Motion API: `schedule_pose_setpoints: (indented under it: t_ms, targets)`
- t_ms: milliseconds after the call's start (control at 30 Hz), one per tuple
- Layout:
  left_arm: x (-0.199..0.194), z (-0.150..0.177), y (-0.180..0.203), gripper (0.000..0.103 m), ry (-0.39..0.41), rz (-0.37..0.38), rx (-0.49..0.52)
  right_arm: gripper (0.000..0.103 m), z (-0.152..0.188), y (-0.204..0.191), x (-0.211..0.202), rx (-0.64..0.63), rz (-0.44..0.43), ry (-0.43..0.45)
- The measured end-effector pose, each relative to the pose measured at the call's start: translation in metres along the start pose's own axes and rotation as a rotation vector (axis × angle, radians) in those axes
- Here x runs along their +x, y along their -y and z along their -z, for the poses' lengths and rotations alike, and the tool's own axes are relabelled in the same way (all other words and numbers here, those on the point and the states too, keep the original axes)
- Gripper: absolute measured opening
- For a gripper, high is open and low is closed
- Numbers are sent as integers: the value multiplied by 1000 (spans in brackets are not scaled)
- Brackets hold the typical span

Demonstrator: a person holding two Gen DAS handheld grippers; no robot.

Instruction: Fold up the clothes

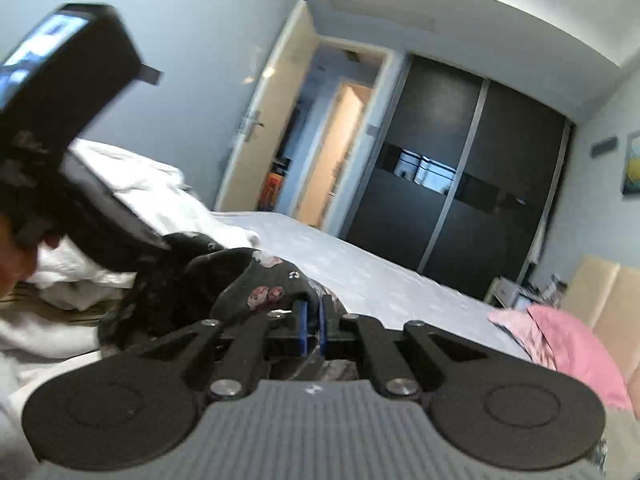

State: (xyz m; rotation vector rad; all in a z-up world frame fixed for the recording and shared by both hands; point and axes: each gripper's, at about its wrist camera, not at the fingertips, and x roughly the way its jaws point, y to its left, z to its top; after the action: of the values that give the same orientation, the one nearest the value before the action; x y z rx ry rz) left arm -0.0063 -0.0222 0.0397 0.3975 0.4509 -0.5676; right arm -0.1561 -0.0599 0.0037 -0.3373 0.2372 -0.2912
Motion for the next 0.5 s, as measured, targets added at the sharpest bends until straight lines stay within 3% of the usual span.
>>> schedule_pose_setpoints:
  t_ms: [100,233,400,500]
  targets:
    - [12,11,-13,1,-79,-42,-13,6,8,-9,-8,-65,-142,-41]
    - [36,36,-25,1,-233,-59,-26,8,30,-31,-3,-132,-296,-158]
    - [40,49,-13,1,-265,-66,89,18,46,-34,2,-168,-355,-253]
    - [38,48,-14,2,-283,1,90,23,46,-25,7,-156,-379,-304]
